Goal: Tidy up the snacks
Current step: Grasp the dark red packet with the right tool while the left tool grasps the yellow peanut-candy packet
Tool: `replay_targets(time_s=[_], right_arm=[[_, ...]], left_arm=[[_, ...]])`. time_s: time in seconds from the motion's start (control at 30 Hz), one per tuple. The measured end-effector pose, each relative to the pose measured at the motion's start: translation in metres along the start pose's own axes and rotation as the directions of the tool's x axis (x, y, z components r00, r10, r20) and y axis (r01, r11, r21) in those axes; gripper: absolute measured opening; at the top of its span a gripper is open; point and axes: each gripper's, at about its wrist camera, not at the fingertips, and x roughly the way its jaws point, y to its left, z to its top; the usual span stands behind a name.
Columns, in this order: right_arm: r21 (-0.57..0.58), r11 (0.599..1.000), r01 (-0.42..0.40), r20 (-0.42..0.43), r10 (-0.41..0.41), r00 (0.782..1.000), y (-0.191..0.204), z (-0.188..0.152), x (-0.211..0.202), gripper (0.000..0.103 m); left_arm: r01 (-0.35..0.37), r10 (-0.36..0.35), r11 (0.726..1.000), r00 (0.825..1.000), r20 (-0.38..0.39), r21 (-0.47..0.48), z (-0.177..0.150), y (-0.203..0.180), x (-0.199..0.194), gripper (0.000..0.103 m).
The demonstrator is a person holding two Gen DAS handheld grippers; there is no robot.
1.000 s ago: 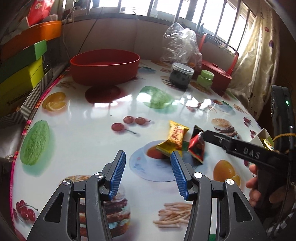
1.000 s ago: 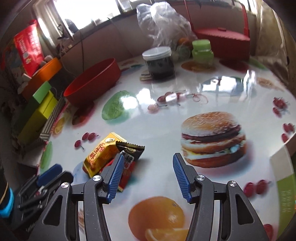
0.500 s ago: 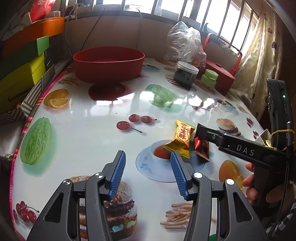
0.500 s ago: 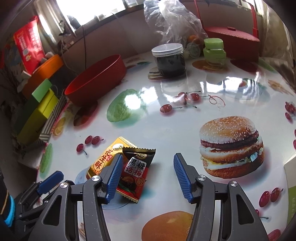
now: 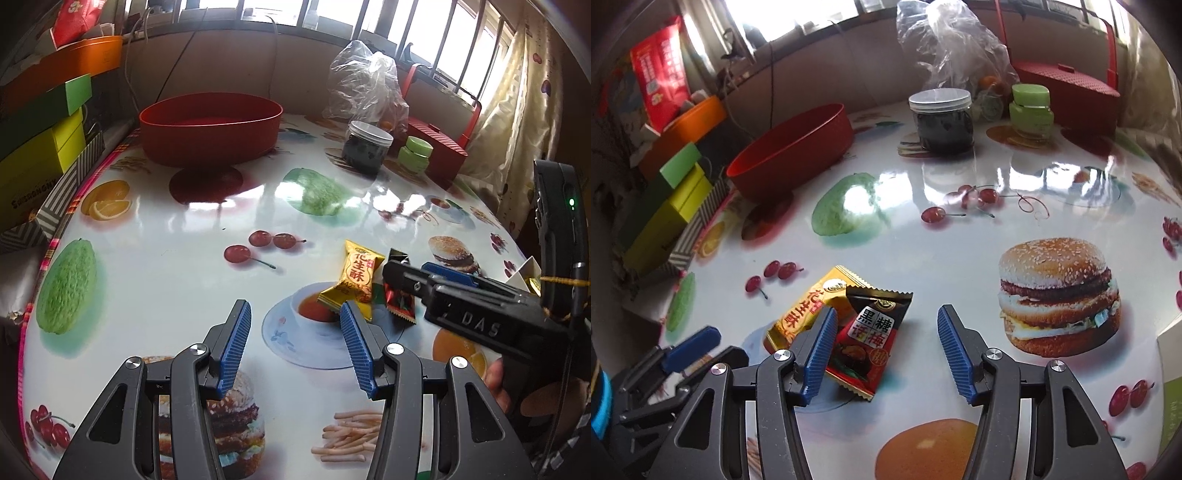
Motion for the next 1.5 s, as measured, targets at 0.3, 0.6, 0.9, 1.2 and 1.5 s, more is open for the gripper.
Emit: replay_targets(time_s=[0.3,0.6,0.9,1.2,1.5], right_arm=[[-0.078,0.996,0.04,0.015,-0.039,0.999,0.004,-0.007,-0.002,0.05],[-0.101,0.994,0.041,0.018,-0.039,0.999,-0.002,-0.009,-0.004,0.03],[-0.096,0.993,0.061,0.032,-0.058,0.998,-0.01,-0.015,-0.012,0.025],[-0.059,0.996,0.066,0.034,-0.064,0.997,-0.022,-0.023,-0.023,0.025],[-0.04,0.997,0.058,0.037,-0.057,0.998,-0.026,-0.025,-0.026,0.025]], left_arm=[[0.009,-0.009,1.0,1.0,-0.005,0.006,0.005,-0.004,0.005,0.052],[0.044,-0.044,0.998,0.999,-0.017,0.038,0.012,-0.015,0.011,0.052],[0.069,-0.065,0.994,0.997,-0.046,0.087,0.017,-0.029,0.024,0.052],[0.039,-0.03,0.991,0.997,-0.076,0.124,0.019,-0.041,0.043,0.052],[0.02,-0.008,0.988,0.997,-0.076,0.152,0.023,-0.046,0.05,0.052]])
